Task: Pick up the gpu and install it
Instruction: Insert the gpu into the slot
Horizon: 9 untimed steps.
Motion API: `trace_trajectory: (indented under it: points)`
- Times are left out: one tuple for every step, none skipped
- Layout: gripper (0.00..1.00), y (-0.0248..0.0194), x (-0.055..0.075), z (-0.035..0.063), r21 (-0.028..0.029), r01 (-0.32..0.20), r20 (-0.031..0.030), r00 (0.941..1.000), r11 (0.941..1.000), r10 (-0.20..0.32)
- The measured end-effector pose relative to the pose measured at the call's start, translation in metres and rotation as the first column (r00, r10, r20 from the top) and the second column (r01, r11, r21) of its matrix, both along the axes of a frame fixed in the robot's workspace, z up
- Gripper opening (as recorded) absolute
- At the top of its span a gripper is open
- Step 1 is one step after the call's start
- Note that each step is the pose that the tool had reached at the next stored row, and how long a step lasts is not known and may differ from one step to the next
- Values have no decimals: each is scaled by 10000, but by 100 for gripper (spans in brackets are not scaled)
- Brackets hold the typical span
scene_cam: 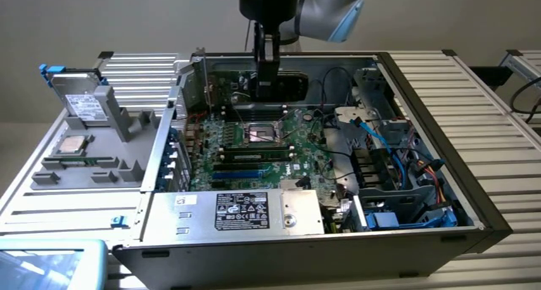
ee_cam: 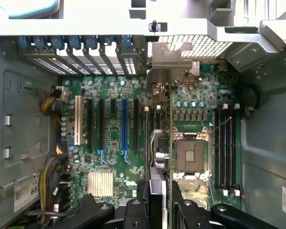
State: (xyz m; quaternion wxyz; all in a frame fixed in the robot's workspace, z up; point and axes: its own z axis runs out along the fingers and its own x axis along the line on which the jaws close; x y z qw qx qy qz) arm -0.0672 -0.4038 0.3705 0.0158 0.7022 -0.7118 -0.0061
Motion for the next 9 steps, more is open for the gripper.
trace_trajectory:
  points:
    - [28, 0, -1, -2, -30, -1, 0, 10000, 10000, 1]
    - [28, 0, -2, -5, -49, 0, 0, 10000, 10000, 0]
    - [28, 0, -4, -7, -60, 0, 0, 10000, 10000, 0]
    - [28, 0, -8, -9, -75, 0, 0, 10000, 10000, 0]
    - [28, 0, -14, -10, -89, 0, -1, 10000, 10000, 0]
    - [28, 0, -20, -11, -99, 0, -2, 10000, 10000, 0]
    - [28, 0, -26, -12, -103, 0, -3, 10000, 9999, 0]
    - [28, 0, -31, -14, -103, -1, -1, 10000, 9999, 1]
    - [28, 0, -35, -17, -101, -1, 0, 10000, 9999, 1]
